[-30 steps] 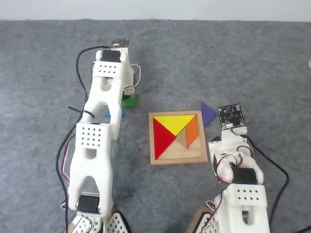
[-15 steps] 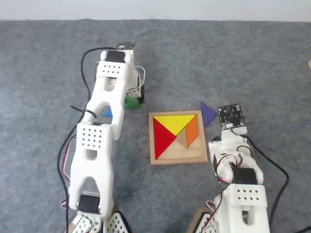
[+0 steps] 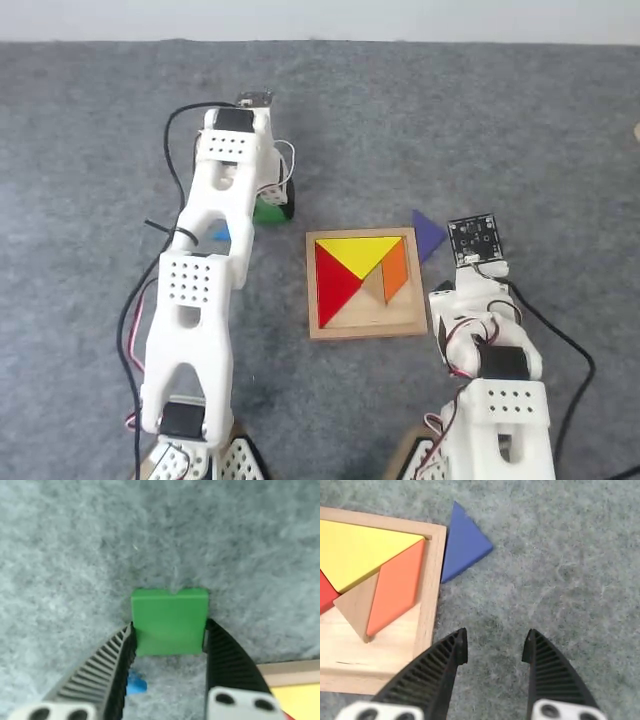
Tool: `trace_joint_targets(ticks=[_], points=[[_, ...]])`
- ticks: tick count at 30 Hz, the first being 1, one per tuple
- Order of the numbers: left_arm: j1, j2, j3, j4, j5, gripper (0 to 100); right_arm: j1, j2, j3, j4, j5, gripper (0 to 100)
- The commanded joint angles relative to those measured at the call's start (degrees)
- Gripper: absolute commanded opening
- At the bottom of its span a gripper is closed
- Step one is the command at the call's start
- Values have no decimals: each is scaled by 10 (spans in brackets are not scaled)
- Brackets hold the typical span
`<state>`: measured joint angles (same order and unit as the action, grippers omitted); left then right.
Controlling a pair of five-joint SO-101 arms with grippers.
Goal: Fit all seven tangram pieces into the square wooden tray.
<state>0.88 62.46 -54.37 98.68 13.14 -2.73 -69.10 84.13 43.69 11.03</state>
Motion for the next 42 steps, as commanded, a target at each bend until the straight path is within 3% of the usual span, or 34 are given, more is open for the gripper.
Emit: trace_joint_targets(ticks=[1, 6, 14, 16, 22, 36, 42], points=[[18, 9, -12, 18, -21, 152, -2, -6, -4, -13, 4, 190], [20, 4, 3, 19, -27, 10, -2, -6, -4, -13, 4, 190], [21, 4, 3, 20, -40, 10, -2, -6, -4, -13, 4, 190], [21, -7, 0, 20, -40, 19, -2, -6, -4, -13, 4, 190], [15, -112, 10, 19, -35, 179, -2, -6, -4, -13, 4, 190], [4, -45, 36, -25, -25, 181, -2, -6, -4, -13, 4, 190], [18, -28, 36, -24, -62, 190, -2, -6, -4, -13, 4, 190]])
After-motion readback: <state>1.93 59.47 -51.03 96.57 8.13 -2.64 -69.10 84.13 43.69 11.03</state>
